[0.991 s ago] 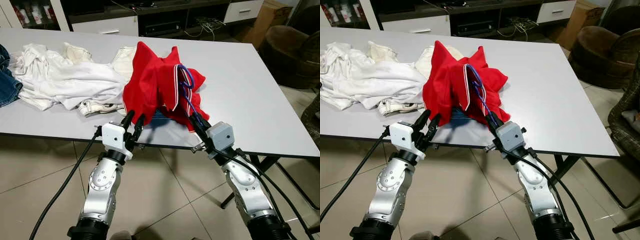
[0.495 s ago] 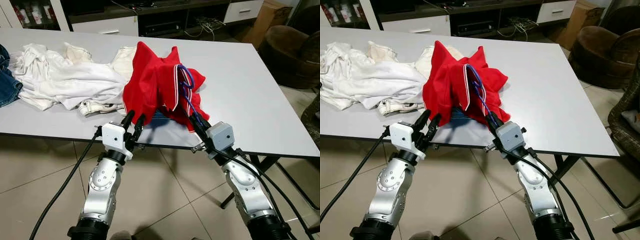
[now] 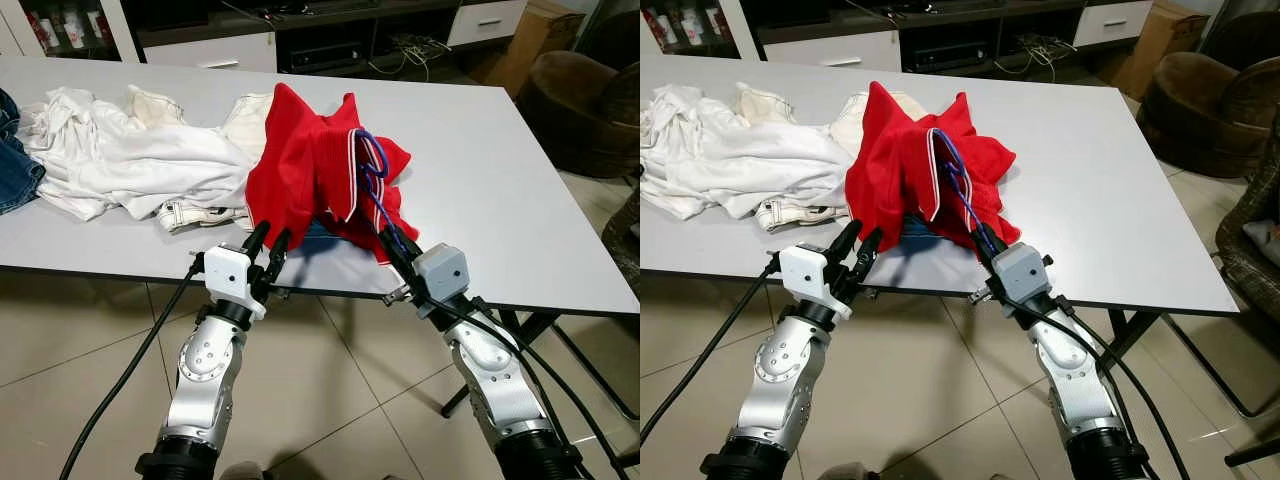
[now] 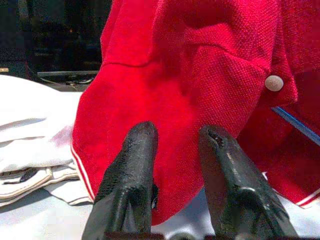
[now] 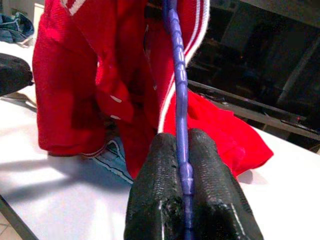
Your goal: Hang hanger
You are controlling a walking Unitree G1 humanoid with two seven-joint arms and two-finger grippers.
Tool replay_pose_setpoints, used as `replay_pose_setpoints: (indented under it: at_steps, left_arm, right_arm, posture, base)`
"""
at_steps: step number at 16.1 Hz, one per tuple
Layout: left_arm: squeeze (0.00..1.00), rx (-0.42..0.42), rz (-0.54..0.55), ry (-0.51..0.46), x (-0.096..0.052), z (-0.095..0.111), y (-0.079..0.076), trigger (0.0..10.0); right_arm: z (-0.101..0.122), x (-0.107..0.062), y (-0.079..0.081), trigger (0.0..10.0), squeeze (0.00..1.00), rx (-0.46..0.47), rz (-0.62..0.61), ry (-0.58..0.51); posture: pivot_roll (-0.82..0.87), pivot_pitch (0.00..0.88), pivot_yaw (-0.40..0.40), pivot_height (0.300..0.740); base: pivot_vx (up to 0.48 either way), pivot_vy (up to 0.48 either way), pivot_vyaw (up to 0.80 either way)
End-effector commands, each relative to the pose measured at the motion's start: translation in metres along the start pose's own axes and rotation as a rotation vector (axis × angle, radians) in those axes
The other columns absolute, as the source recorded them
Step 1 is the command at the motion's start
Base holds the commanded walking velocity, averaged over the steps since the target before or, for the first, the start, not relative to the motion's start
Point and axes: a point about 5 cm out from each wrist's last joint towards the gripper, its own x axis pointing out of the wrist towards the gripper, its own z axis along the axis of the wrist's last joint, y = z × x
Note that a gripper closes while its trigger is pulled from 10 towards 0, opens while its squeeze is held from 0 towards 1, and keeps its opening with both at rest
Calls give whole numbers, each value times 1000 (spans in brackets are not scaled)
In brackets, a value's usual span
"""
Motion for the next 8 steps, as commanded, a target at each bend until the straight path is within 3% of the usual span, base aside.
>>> replay_pose_setpoints:
  at_steps: [1, 8]
  left_arm:
    - [0, -4, -12, 1, 2, -1, -2, 10000]
    - [0, -12, -35, 2, 7, -1, -5, 10000]
  right_arm:
    - [3, 1, -3, 10000, 0, -14, -7, -18]
    - [3, 0, -2, 10000, 0, -8, -33, -22]
  posture:
    - [146, 0, -12, 740]
    - [116, 0, 12, 740]
  base:
    - [0, 0, 0]
    - [0, 0, 0]
